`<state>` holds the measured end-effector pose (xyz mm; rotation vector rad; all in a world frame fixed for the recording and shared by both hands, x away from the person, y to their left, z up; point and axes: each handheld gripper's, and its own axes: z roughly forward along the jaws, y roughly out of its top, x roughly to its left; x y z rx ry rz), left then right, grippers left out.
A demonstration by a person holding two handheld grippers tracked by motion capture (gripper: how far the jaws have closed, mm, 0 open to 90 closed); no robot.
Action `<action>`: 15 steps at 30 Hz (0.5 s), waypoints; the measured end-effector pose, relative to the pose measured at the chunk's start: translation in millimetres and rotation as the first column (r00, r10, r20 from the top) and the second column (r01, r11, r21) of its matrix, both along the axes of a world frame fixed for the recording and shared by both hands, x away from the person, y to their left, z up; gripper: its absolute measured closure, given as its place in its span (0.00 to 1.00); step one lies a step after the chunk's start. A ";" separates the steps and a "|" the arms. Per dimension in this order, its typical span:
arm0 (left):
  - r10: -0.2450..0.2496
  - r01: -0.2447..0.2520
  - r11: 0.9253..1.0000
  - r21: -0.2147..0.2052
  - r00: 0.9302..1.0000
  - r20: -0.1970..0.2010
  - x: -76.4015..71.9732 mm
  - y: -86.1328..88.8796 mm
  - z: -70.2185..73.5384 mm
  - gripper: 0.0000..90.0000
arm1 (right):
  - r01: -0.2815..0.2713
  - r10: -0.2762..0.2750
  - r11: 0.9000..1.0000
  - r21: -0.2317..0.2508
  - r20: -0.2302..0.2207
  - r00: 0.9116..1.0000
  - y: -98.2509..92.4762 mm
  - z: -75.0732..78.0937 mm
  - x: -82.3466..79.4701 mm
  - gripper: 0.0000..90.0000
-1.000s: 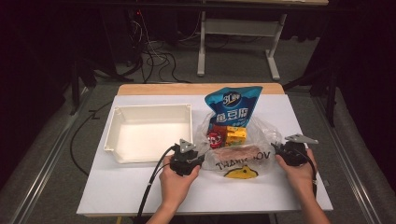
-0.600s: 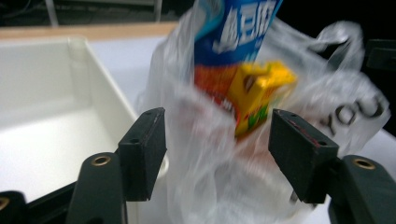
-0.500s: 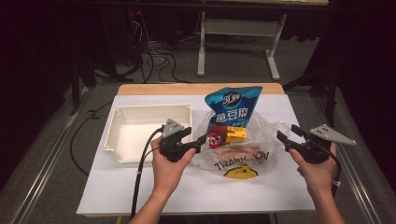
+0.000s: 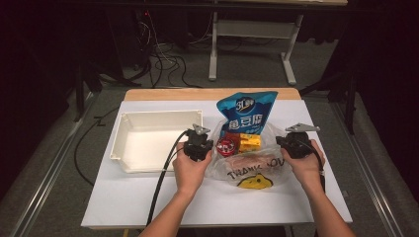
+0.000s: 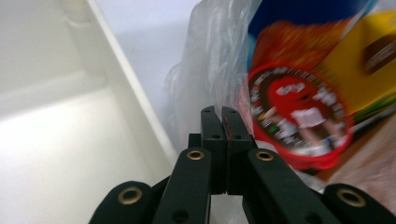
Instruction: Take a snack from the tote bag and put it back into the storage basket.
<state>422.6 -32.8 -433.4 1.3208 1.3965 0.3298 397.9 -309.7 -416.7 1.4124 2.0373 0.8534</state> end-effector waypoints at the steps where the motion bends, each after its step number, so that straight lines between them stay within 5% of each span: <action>1: 0.005 -0.005 1.000 0.020 1.000 0.012 -0.7 -1.2 -0.7 1.00 | 0.008 -0.008 1.000 0.000 -0.006 1.000 -2.4 -1.7 3.6 1.00; 3: 0.009 -0.015 0.995 0.097 0.998 0.060 -4.5 -7.2 -1.6 1.00 | 0.026 -0.025 1.000 0.010 -0.015 1.000 -6.9 -4.9 10.3 1.00; 5: -0.018 -0.009 0.982 0.188 0.990 0.142 -15.7 -16.4 -2.9 1.00 | 0.027 -0.026 0.999 0.028 -0.024 0.999 -10.1 -7.8 15.3 1.00; 6: -0.035 0.006 0.977 0.213 0.990 0.135 -20.5 -21.3 -5.7 1.00 | 0.030 -0.029 0.999 0.028 -0.027 0.999 -11.1 -9.0 16.6 1.00; 11: -0.014 -0.012 0.979 0.204 0.992 0.127 -26.0 -23.3 -14.9 1.00 | 0.020 -0.018 0.999 0.043 -0.041 0.999 -15.2 -19.0 20.2 1.00; 13: -0.012 -0.003 0.988 0.156 0.995 0.096 -29.0 -22.6 -20.6 1.00 | 0.021 -0.019 0.998 0.058 -0.032 0.999 -15.8 -20.5 18.8 1.00; 15: -0.006 -0.012 0.985 0.173 0.994 0.106 -31.7 -26.0 -27.3 1.00 | 0.016 -0.015 0.998 0.059 -0.027 1.000 -15.7 -22.8 17.9 1.00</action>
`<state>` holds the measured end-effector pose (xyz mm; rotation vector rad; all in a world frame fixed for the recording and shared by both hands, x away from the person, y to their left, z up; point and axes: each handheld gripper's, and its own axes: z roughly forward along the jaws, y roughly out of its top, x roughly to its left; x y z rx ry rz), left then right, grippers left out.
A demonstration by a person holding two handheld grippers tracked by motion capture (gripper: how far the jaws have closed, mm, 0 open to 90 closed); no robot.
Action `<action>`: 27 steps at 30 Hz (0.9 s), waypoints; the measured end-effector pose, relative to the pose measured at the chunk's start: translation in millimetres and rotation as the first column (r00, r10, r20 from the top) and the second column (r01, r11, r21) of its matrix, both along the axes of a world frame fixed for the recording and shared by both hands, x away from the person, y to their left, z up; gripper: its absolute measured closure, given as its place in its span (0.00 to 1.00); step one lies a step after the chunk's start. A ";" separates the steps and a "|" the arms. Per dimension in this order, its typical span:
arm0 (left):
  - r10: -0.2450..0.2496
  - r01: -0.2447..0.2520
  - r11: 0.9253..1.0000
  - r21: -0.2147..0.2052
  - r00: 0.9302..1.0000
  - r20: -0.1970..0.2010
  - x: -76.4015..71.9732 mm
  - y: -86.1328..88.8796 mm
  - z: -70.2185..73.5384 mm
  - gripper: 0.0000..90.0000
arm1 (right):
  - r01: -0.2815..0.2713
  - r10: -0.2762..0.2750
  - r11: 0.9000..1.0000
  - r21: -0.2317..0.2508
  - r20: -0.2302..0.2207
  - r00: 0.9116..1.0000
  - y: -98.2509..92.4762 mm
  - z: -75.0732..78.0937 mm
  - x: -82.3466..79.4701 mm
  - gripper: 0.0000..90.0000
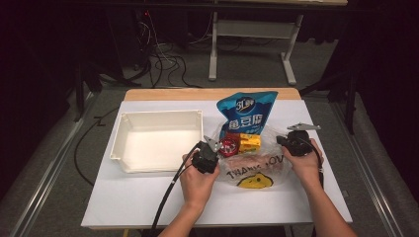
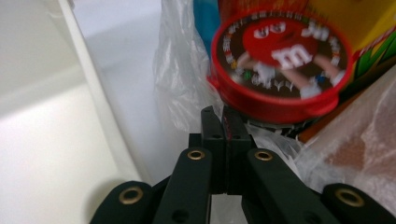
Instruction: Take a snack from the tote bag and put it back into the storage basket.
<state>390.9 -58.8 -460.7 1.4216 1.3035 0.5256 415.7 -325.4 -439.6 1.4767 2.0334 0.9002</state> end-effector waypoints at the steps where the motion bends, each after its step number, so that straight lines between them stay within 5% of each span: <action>1: 0.003 -0.003 1.000 -0.001 1.000 -0.007 -0.5 -0.9 -3.9 1.00 | -0.001 0.001 1.000 -0.002 -0.006 1.000 -0.6 -1.7 0.3 1.00; 7: 0.027 -0.030 0.996 -0.085 0.999 -0.036 -7.1 1.1 -32.1 1.00 | -0.002 0.002 1.000 0.003 -0.043 0.999 -11.8 -14.5 -0.6 1.00; 11: 0.027 -0.035 0.992 -0.125 0.998 -0.063 -4.9 5.2 -30.5 1.00 | -0.007 0.003 0.999 -0.045 -0.077 0.997 -15.2 -30.1 -4.7 1.00; 12: 0.005 -0.022 0.986 -0.164 0.995 -0.103 -4.9 9.9 -26.5 0.97 | -0.003 0.002 1.000 -0.023 -0.064 0.998 -16.4 -33.1 -7.4 0.99; 15: 0.001 -0.019 0.986 -0.167 0.994 -0.111 -8.8 16.2 -18.6 0.81 | 0.019 -0.018 1.000 0.013 -0.062 0.998 -20.1 -31.1 -12.8 0.86; 16: -0.007 -0.009 0.984 -0.177 0.996 -0.090 -14.2 22.0 -10.0 0.81 | 0.024 -0.024 0.999 0.028 -0.026 0.999 -22.3 -27.4 -17.3 0.81; 18: -0.019 0.008 0.977 -0.212 0.998 -0.051 -23.9 29.4 4.1 0.74 | 0.018 -0.023 0.996 0.088 0.057 0.998 -28.7 -10.3 -35.0 0.69; 19: -0.020 0.015 0.968 -0.252 1.000 -0.018 -31.4 34.1 14.6 0.71 | 0.014 -0.024 0.994 0.111 0.091 0.996 -30.7 0.0 -46.1 0.64; 21: -0.030 0.028 0.963 -0.266 1.000 -0.004 -35.8 37.0 20.6 0.67 | -0.008 -0.010 0.990 0.138 0.127 0.992 -31.3 11.4 -59.6 0.61; 22: -0.042 0.044 0.952 -0.303 0.999 0.014 -43.1 39.0 30.0 0.66 | -0.016 -0.006 0.989 0.150 0.143 0.990 -30.6 17.4 -67.7 0.59; 23: -0.042 0.044 0.952 -0.303 0.999 0.014 -43.1 39.0 30.0 0.64 | -0.016 -0.006 0.989 0.150 0.143 0.990 -30.6 17.4 -67.7 0.59; 25: -0.085 0.080 0.932 -0.354 0.996 0.003 -48.0 37.3 34.6 0.62 | -0.055 0.018 0.980 0.194 0.186 0.982 -29.7 26.0 -82.7 0.54; 26: -0.121 0.099 0.920 -0.380 0.992 -0.033 -48.1 32.2 31.2 0.57 | -0.079 0.041 0.968 0.237 0.161 0.986 -27.7 26.8 -87.8 0.47; 27: -0.121 0.099 0.920 -0.380 0.992 -0.033 -48.1 32.2 31.2 0.53 | -0.079 0.041 0.968 0.237 0.161 0.986 -27.7 26.8 -87.8 0.47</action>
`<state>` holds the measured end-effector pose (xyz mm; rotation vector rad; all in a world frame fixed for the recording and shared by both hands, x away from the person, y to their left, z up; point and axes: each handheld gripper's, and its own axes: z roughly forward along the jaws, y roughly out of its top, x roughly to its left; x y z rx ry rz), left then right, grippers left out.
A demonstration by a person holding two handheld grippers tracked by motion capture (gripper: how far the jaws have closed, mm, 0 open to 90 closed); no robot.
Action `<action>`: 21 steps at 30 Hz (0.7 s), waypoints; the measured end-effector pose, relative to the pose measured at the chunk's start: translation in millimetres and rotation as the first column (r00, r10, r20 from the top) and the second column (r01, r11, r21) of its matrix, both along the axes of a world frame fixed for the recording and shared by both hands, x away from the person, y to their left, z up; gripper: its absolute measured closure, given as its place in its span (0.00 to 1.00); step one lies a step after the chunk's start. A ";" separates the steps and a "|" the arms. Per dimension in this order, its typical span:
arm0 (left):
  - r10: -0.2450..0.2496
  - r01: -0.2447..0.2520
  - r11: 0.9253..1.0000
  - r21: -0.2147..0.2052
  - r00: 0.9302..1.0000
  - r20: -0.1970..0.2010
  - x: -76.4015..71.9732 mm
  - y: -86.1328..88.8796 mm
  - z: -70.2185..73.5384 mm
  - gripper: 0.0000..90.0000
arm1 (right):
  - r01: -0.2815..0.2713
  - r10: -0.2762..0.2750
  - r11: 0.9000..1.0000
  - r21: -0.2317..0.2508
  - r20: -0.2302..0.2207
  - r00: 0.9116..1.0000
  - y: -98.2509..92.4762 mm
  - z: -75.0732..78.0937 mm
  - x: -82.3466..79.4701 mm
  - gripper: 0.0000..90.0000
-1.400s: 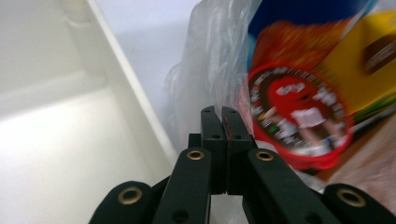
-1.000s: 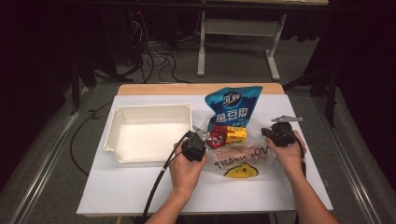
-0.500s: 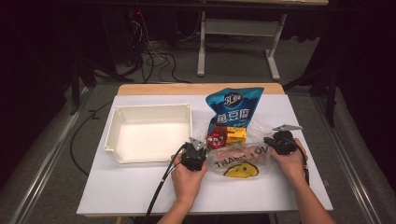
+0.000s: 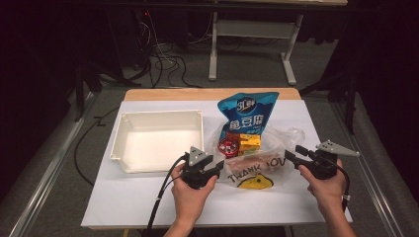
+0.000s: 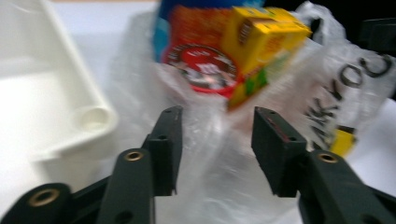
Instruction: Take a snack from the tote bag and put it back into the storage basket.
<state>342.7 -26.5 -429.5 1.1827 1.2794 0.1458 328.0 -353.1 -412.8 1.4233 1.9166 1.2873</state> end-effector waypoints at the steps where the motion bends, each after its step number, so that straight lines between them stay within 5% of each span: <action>1: -0.033 0.032 0.999 -0.019 0.999 -0.040 1.7 -3.9 -5.0 0.47 | -0.043 0.046 0.998 0.041 -0.069 0.997 3.4 -5.0 0.5 0.44; 4: -0.075 0.075 0.997 0.000 0.993 -0.094 4.0 -13.8 -19.6 0.48 | -0.054 0.054 0.999 0.003 -0.119 0.991 9.6 -15.6 2.2 0.68; 6: -0.081 0.083 0.996 0.013 0.991 -0.107 4.8 -13.8 -21.8 0.65 | -0.069 0.065 0.997 -0.024 -0.135 0.989 13.3 -22.6 0.8 0.89; 7: -0.141 0.137 0.990 -0.035 0.979 -0.150 5.6 -7.6 -21.0 0.77 | -0.066 0.058 0.996 -0.060 -0.120 0.991 14.8 -24.7 -1.9 0.96; 8: -0.153 0.149 0.988 -0.039 0.976 -0.152 5.0 -5.1 -19.5 0.84 | -0.050 0.043 0.997 -0.057 -0.111 0.993 14.9 -24.8 -5.0 0.99; 10: -0.154 0.153 0.988 -0.019 0.976 -0.156 2.8 -2.3 -17.7 0.99 | -0.036 0.028 0.997 -0.066 -0.114 0.993 14.7 -24.6 -11.7 1.00; 18: -0.192 0.204 0.977 0.054 0.965 -0.179 -8.3 -4.6 -39.1 1.00 | -0.029 0.010 0.995 -0.097 -0.193 0.981 17.3 -37.1 -30.1 1.00; 20: -0.210 0.233 0.969 0.077 0.950 -0.230 -9.5 -11.1 -49.3 1.00 | -0.023 -0.007 0.989 -0.144 -0.210 0.978 18.5 -42.4 -28.4 1.00; 21: -0.228 0.253 0.964 0.085 0.947 -0.224 -11.9 -13.1 -53.1 1.00 | -0.016 -0.020 0.988 -0.152 -0.230 0.973 17.9 -46.2 -27.4 1.00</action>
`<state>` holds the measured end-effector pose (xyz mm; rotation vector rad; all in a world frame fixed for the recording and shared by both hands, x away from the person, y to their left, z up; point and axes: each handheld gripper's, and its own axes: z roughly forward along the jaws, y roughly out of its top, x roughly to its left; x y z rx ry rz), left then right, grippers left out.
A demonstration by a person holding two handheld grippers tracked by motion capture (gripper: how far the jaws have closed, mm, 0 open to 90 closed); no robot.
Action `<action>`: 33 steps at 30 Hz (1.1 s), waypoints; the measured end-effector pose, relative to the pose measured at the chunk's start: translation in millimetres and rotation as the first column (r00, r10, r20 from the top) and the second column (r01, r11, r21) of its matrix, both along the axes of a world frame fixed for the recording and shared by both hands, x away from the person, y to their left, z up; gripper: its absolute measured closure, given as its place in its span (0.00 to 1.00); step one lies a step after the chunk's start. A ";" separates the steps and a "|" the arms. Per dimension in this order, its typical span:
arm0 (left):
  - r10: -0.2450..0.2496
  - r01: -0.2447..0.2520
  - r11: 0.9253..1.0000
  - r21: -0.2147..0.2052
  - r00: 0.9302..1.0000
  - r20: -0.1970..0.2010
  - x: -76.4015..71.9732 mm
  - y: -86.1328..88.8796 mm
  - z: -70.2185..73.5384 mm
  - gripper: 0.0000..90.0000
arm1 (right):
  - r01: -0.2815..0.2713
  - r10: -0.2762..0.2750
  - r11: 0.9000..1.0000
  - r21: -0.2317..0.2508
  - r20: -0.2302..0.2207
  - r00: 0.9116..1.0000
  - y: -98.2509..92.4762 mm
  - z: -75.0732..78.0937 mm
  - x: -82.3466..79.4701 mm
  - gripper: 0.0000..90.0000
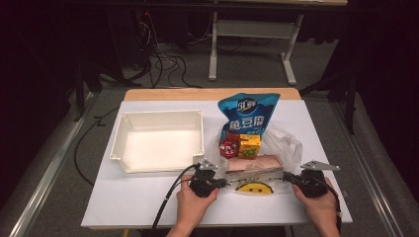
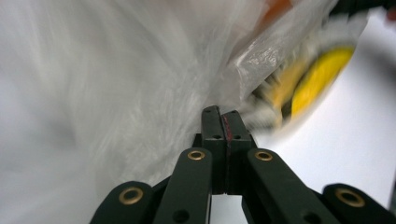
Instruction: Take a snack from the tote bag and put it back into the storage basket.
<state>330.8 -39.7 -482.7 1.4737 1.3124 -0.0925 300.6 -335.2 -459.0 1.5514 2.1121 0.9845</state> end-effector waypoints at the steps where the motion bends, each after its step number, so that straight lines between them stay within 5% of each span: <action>1: 0.000 0.000 1.000 0.000 1.000 0.000 0.0 0.0 0.0 1.00 | 0.000 0.000 1.000 0.000 0.000 1.000 0.0 0.0 0.0 1.00; 3: 0.007 -0.007 1.000 0.004 1.000 0.018 -1.4 -1.9 -0.4 1.00 | 0.026 -0.025 1.000 0.015 -0.069 0.997 -5.5 -12.0 3.5 1.00; 7: 0.024 -0.024 1.000 0.003 0.999 0.032 -1.1 -1.8 -0.1 1.00 | 0.035 -0.032 0.998 0.048 -0.062 0.998 -9.4 -13.5 5.0 0.97; 8: 0.014 -0.014 1.000 0.001 0.999 0.042 -4.0 1.6 1.1 0.97 | 0.043 -0.042 0.998 0.051 -0.034 0.999 -10.8 -11.0 1.4 0.75; 10: 0.004 -0.003 0.999 -0.036 0.999 0.052 -7.8 8.6 5.3 0.83 | 0.013 -0.013 0.993 0.117 0.004 1.000 -15.5 -2.0 -6.4 0.61; 15: 0.044 -0.034 0.995 -0.091 0.994 0.103 -13.5 27.5 24.8 0.63 | -0.014 -0.012 0.988 0.152 0.166 0.986 -26.4 29.1 -27.9 0.49; 17: 0.072 -0.056 0.991 -0.120 0.988 0.134 -16.1 34.1 35.6 0.60 | -0.003 -0.027 0.988 0.155 0.192 0.981 -27.1 35.1 -30.3 0.48; 20: 0.153 -0.122 0.980 -0.158 0.968 0.201 -16.2 41.1 52.7 0.57 | 0.032 -0.066 0.991 0.127 0.266 0.962 -27.9 51.7 -25.1 0.44; 21: 0.197 -0.161 0.972 -0.169 0.954 0.225 -14.5 40.2 56.3 0.54 | 0.058 -0.090 0.990 0.125 0.273 0.958 -28.4 55.3 -19.7 0.41; 22: 0.263 -0.222 0.958 -0.180 0.931 0.255 -10.4 39.0 61.1 0.52 | 0.099 -0.133 0.987 0.130 0.285 0.949 -29.5 59.5 -8.5 0.37; 23: 0.263 -0.222 0.958 -0.180 0.931 0.255 -10.4 39.0 61.1 0.51 | 0.099 -0.133 0.987 0.130 0.285 0.949 -29.5 59.5 -8.5 0.37; 24: 0.307 -0.263 0.946 -0.191 0.917 0.254 -4.4 34.1 63.5 0.49 | 0.149 -0.177 0.981 0.120 0.269 0.947 -29.7 60.3 9.2 0.31; 25: 0.307 -0.263 0.946 -0.191 0.917 0.254 -4.4 34.1 63.5 0.48 | 0.151 -0.178 0.981 0.121 0.262 0.949 -29.6 59.1 15.7 0.32; 27: 0.312 -0.293 0.950 -0.110 0.908 0.280 4.4 22.2 54.3 0.50 | 0.145 -0.166 0.984 0.108 0.217 0.962 -26.5 52.4 31.7 0.37; 29: 0.315 -0.302 0.949 -0.090 0.914 0.258 8.7 19.8 47.8 0.53 | 0.137 -0.151 0.987 0.083 0.199 0.968 -24.3 47.2 38.7 0.43; 30: 0.322 -0.315 0.947 -0.068 0.925 0.204 13.7 18.7 37.6 0.71 | 0.108 -0.116 0.992 0.064 0.148 0.982 -19.0 34.1 49.2 0.65; 31: 0.322 -0.315 0.947 -0.068 0.925 0.204 13.7 18.7 37.6 0.77 | 0.108 -0.116 0.992 0.064 0.148 0.982 -19.0 34.1 49.2 0.65; 32: 0.310 -0.303 0.950 -0.067 0.940 0.142 16.0 18.3 26.5 0.90 | 0.089 -0.090 0.996 0.013 0.097 0.991 -14.1 19.7 55.7 0.86; 33: 0.300 -0.297 0.954 -0.042 0.947 0.115 16.6 17.1 17.2 0.95 | 0.083 -0.083 0.997 0.003 0.081 0.993 -13.0 14.6 57.1 0.92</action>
